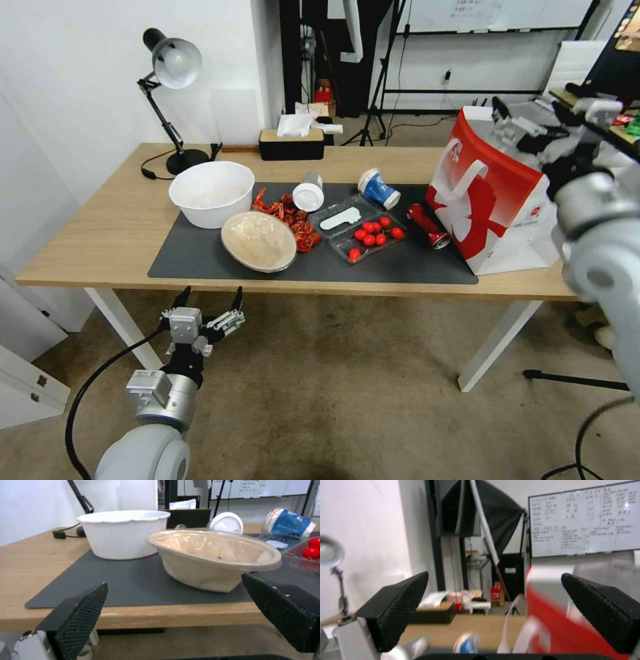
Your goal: Pick up the trash from the table and place it into the takeout bag.
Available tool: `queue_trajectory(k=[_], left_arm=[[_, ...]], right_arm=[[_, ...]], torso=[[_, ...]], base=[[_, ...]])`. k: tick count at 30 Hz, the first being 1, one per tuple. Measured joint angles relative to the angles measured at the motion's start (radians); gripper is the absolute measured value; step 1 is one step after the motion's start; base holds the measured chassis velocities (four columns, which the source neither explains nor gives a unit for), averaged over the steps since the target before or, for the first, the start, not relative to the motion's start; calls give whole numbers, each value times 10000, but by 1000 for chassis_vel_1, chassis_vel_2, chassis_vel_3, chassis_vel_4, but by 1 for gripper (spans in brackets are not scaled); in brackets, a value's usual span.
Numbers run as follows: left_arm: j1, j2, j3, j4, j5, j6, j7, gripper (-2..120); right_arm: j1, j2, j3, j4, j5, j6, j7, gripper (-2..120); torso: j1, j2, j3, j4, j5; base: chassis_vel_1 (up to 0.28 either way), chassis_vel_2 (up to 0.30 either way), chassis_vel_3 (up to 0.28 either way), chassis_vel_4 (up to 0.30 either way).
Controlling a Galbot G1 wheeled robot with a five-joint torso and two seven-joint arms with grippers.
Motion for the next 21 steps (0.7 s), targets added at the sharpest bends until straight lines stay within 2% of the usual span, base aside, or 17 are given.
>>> queue_trajectory(k=[3,4,6,7,9,13,15,21], left_arm=[[36,-7,11,46,-39,-19,9,100],[36,-7,11,46,-39,-19,9,100],[62,-3,4,68,-91,-43,16,100],[62,-3,4,68,-91,-43,16,100],[63,3,-11,95,-145,-62,22,100],[66,8,1,121,-197,-82,32,100],[88,38,52,203,-227,-93,75,100],[97,86,89,255,-239,-121,84,100]], right_arm=[[-2172,1311,-251,48,-1919,1507,-533,100],[-2172,1311,-251,48,-1919,1507,-533,100],[-3491,2045,-478,-249,-3024,2813,-855,100],[-3491,2045,-478,-249,-3024,2813,-855,100],[-4452,2595,-707,-803,-3609,3907,-1023,100],[-4938,2875,-862,-1372,-3857,4621,-1081,100],[-5334,3048,-1028,-2235,-3953,5181,-1105,100],[-5307,3036,-1077,-2592,-3931,5197,-1109,100]], torso=[[0,0,0,0,2],[0,0,0,0,2],[0,0,-1,-1,-4],[0,0,-1,-1,-4],[0,1,-1,0,-5],[-1,0,0,0,-3],[0,0,0,1,0],[0,-2,1,2,-1]], base=[[0,0,0,0],[0,0,0,0],[0,0,0,0],[0,0,0,0],[0,0,0,0],[0,0,0,0],[0,0,0,0],[0,0,0,0]])
